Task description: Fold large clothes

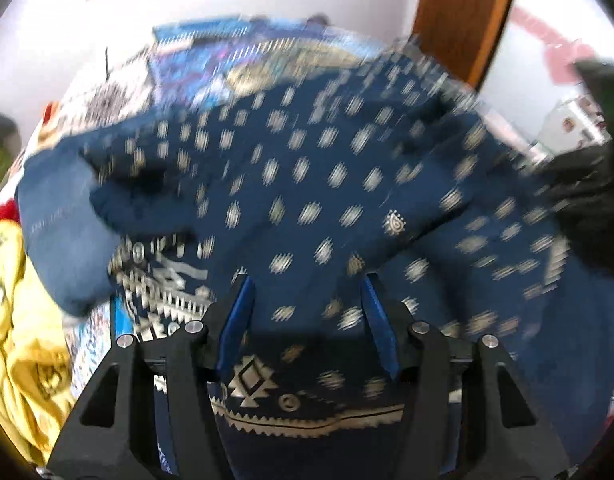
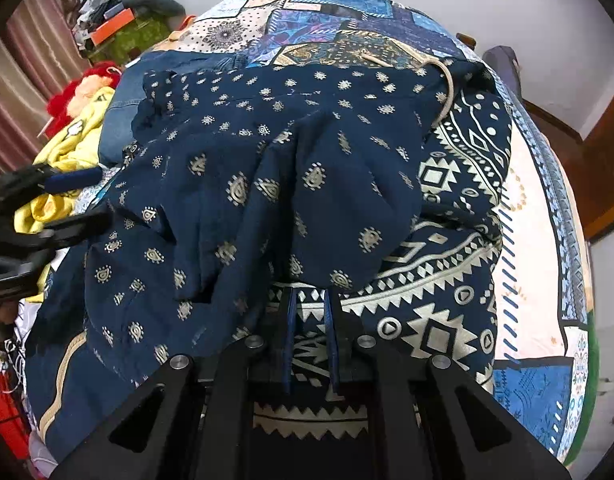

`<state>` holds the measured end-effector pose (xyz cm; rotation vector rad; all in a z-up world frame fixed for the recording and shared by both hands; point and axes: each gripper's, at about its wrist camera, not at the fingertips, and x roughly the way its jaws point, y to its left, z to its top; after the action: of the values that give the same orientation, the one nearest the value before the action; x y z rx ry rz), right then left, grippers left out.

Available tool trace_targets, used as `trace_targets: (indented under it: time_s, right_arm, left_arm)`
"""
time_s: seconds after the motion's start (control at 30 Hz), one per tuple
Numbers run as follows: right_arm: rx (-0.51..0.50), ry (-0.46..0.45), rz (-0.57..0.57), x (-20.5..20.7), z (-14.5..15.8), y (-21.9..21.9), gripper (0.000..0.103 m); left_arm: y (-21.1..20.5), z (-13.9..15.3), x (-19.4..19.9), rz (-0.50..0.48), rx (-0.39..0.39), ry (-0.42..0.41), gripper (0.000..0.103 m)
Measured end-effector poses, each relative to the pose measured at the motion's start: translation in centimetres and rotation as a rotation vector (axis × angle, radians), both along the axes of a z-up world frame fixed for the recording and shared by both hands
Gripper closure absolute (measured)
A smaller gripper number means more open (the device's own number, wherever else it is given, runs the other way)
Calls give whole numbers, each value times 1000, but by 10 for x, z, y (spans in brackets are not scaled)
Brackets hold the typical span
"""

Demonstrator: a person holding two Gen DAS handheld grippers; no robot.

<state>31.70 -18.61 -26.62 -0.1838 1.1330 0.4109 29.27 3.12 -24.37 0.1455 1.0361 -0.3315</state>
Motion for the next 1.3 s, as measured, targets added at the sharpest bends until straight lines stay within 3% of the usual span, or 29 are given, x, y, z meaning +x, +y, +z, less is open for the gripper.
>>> trace_targets:
  time_s: [0.07,0.1,0.13,0.2,0.5,0.7,0.9,1.0,1.13,1.27,1.3]
  right_arm:
    - [-54,-23,0,-2,-1,-2,92]
    - [-104,-50,1,-5,-1,-2,79]
    - [-191,-107,-18,-9,-1,-2,45]
    - [-307,-210,-69,-12,2,-11,5]
    - [63,9,-242,-17,15,-82,4]
    - [172,8,-283,-55,34,-102,4]
    - [285,17,-291,-87,42,-113,6]
    - [322,18,-291,-100,42,-114,14]
    - [358,62,-273,-108,32,-111,38]
    - [297,25,-245,-115,25,-99,46]
    - [291,19,-235,-115,25,-97,52]
  left_arm:
    - [4,-10,-3,19,-5,-6,41]
    - [6,-12,-3,31,-4,-17,38]
    - [7,-13,-3,37,0,-23,37]
    - [11,-15,-4,57,1,-25,35]
    - [48,1,-16,148,-28,-27,35]
    - [89,11,-38,259,-24,-12,34]
    - [125,-4,-68,345,-94,77,34]
    - [135,-12,-83,367,-122,116,34]
    - [144,-28,-99,392,-187,179,34]
    - [141,-46,-108,397,-233,231,35]
    - [139,-51,-109,390,-243,247,41]
